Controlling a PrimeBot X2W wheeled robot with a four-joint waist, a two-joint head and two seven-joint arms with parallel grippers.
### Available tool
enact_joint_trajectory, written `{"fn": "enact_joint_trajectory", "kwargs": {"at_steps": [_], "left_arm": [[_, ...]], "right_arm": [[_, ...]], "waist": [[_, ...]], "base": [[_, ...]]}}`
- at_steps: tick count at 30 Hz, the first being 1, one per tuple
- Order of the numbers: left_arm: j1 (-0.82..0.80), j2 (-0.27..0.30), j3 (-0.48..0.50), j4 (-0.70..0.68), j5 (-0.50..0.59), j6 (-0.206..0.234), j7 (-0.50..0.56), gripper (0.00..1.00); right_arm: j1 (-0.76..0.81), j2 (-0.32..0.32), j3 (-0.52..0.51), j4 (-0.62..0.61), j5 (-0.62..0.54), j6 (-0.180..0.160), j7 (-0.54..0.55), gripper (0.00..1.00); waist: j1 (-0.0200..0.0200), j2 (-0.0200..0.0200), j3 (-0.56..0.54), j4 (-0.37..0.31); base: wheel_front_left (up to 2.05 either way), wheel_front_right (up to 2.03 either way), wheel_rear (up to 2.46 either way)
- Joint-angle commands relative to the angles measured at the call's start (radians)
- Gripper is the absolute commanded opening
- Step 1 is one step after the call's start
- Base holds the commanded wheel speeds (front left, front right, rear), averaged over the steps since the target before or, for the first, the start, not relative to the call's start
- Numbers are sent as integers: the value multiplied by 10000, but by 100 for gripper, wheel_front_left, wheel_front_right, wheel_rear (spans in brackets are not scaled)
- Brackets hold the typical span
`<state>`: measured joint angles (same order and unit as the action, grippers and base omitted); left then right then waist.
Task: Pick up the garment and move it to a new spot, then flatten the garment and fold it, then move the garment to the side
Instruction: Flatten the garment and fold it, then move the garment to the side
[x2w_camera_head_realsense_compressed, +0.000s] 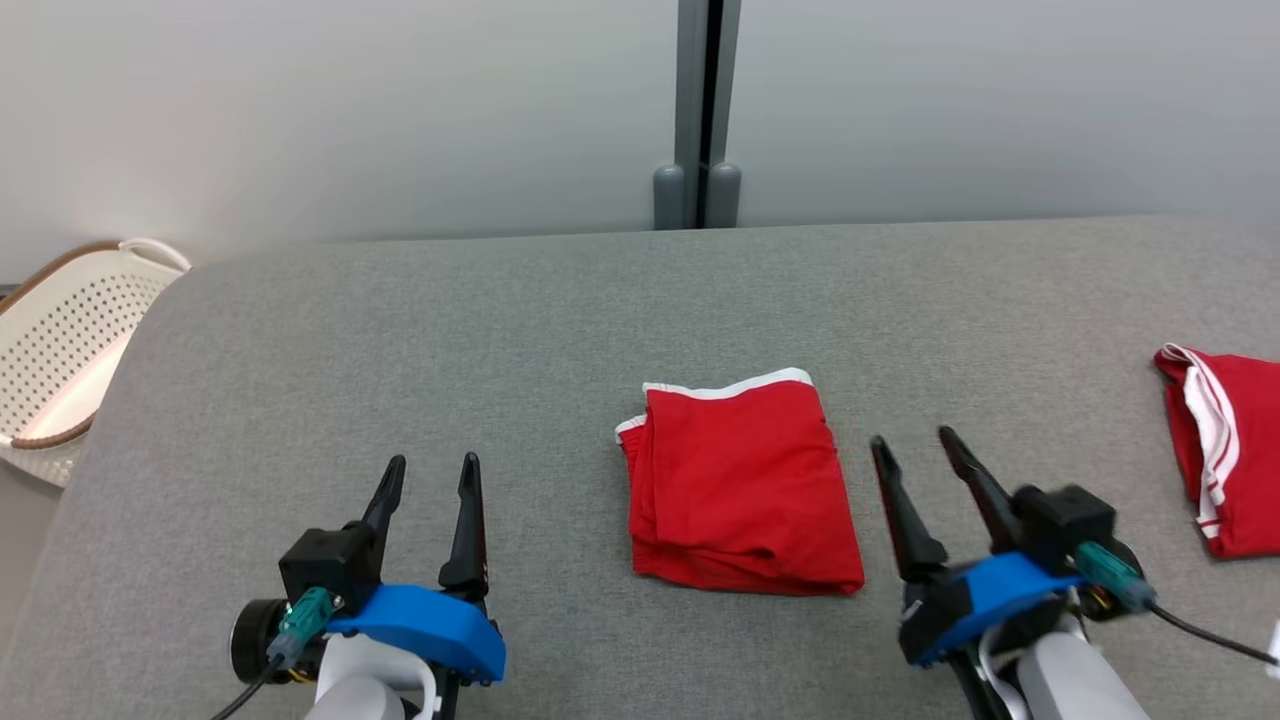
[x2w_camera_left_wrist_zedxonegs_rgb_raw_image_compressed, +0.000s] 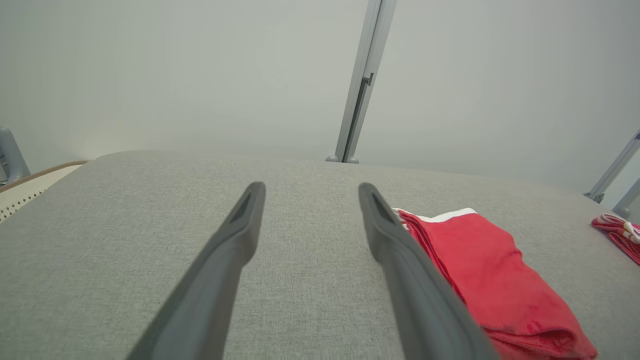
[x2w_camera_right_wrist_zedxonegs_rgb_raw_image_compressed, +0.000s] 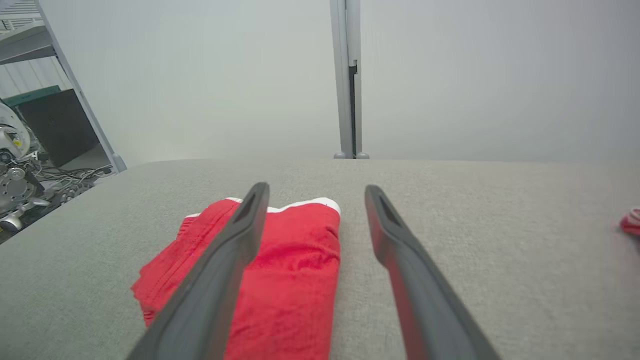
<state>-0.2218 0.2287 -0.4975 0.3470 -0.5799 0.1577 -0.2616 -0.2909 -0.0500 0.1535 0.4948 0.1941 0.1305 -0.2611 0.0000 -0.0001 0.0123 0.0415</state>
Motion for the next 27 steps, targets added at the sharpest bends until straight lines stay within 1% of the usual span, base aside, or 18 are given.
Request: {"fn": "enact_joint_trajectory", "kwargs": {"at_steps": [1,5,9,14,19,27], "left_arm": [[209,-43,124,55,133,-49,-48,100],[535,-117,408,144,322,-89,-48,100],[879,-138,612,208,522,-242,-48,100],[1113,-111,813,374,757,-429,-48,100],[1132,-204,929,509,932,-591,-48,100],[1166,-320,1231,591,1144,-720,-48,100]], "right_arm": [[470,-12,-348,-242,-133,5,-54,100],[1133,-12,-1015,-718,-139,5,-55,100],[1541,-10,-1397,-986,-41,5,-55,100],[1803,-11,-1504,-1094,88,5,-55,100],[1794,-11,-1495,-1028,202,5,-55,100],[1755,-11,-1487,-917,216,5,-56,100]], "waist": [[0,1,-91,-130],[0,1,-152,-256],[0,1,-199,-316],[0,1,-265,-324],[0,1,-300,-279],[0,1,-307,-176]], "base": [[0,0,0],[0,0,0],[0,0,0],[0,0,0],[0,0,0],[0,0,0]]}}
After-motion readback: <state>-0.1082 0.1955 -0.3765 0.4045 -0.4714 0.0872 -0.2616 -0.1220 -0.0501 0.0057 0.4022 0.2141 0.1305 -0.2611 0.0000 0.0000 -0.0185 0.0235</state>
